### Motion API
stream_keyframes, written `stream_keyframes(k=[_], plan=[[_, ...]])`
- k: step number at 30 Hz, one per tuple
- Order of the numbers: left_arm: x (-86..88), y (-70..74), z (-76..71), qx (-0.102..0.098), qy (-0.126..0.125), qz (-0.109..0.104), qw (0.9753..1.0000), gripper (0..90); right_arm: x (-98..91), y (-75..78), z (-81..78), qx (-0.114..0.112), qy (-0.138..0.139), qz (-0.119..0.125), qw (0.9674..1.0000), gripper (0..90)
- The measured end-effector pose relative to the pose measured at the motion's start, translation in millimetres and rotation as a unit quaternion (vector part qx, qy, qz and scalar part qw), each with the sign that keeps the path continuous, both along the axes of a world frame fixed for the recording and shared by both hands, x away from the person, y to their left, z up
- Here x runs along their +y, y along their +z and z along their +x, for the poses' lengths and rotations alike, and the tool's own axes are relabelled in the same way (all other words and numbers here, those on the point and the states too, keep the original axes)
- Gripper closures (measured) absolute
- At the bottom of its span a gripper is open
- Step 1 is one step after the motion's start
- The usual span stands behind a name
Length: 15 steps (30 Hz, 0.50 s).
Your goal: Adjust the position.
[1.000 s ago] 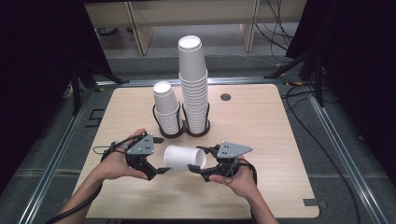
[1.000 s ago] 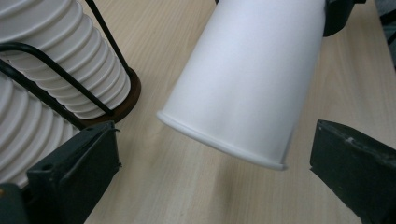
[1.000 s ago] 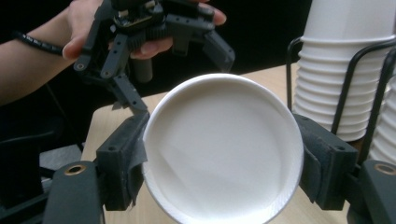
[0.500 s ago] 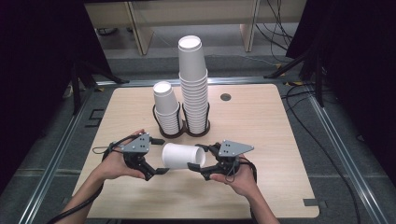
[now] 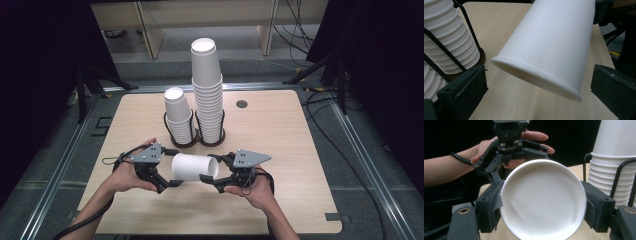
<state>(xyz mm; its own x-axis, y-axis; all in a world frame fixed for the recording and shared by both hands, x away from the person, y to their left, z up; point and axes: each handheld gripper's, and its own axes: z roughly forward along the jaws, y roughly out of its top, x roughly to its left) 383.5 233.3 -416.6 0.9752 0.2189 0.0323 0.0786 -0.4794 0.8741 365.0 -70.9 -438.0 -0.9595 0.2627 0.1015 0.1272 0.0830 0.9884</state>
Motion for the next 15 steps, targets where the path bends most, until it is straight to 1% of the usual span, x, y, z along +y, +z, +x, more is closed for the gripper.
stream_keyframes(k=[1, 2, 3, 4, 5, 6, 7, 8, 9, 11, 12, 13, 14, 15], plan=[[-0.7, -0.3, -0.9, 0.004, 0.005, -0.004, 1.0000, 0.1, 0.4, -0.2, 0.3, -0.005, 0.000, 0.000, 1.0000, 27.5], [-1.0, -0.6, -0.7, 0.005, 0.003, -0.005, 1.0000, 0.1, 1.1, -0.8, 0.1, -0.001, 0.003, 0.004, 1.0000, 27.4], [-0.7, -0.7, 0.6, -0.001, 0.001, 0.002, 1.0000, 0.1, 1.1, -0.6, -1.3, 0.010, 0.005, -0.001, 0.9999, 27.5], [-1.4, -1.1, 0.5, -0.001, 0.004, -0.001, 1.0000, 0.1, 1.1, -0.4, -1.4, 0.009, 0.001, -0.004, 1.0000, 27.5], [-1.2, -0.6, 0.4, 0.001, 0.003, 0.000, 1.0000, 0.1, 1.0, -0.2, -1.2, 0.006, 0.001, -0.005, 1.0000, 27.5], [-2.1, -1.2, 0.6, 0.001, 0.003, -0.004, 1.0000, 0.1, 1.4, 0.1, -2.2, 0.012, 0.003, -0.004, 0.9999, 27.5], [-2.4, -1.3, 0.9, 0.000, 0.004, -0.003, 1.0000, 0.1, 1.5, 0.6, -1.9, 0.007, 0.002, -0.005, 1.0000, 27.5], [-2.4, -1.1, 0.6, 0.002, 0.002, -0.001, 1.0000, 0.1, 1.4, 1.0, -1.9, 0.007, 0.002, -0.008, 0.9999, 27.5], [-3.2, -1.5, 0.0, 0.004, 0.003, -0.004, 1.0000, 0.1, 1.0, 1.6, -1.8, 0.006, 0.003, -0.013, 0.9999, 27.5], [-4.9, -3.2, -0.4, 0.008, 0.002, -0.007, 0.9999, 0.1, 2.1, 1.3, -1.8, 0.011, 0.010, -0.010, 0.9998, 27.5], [-4.2, -2.9, 0.9, 0.004, -0.002, 0.003, 1.0000, 0.1, 3.8, 1.1, -3.7, 0.020, 0.009, 0.000, 0.9998, 27.5], [-5.6, -3.8, -0.4, 0.012, -0.001, -0.007, 0.9999, 0.1, 3.9, 1.2, -1.7, 0.004, 0.007, 0.000, 1.0000, 27.5], [-5.7, -3.8, -0.4, 0.011, 0.000, -0.005, 0.9999, 0.1, 4.1, 1.1, -2.0, 0.007, 0.006, -0.001, 1.0000, 27.5], [-6.3, -4.2, -0.4, 0.010, 0.001, -0.007, 0.9999, 0.1, 4.9, 0.7, -0.9, 0.000, 0.009, 0.004, 1.0000, 27.5]])
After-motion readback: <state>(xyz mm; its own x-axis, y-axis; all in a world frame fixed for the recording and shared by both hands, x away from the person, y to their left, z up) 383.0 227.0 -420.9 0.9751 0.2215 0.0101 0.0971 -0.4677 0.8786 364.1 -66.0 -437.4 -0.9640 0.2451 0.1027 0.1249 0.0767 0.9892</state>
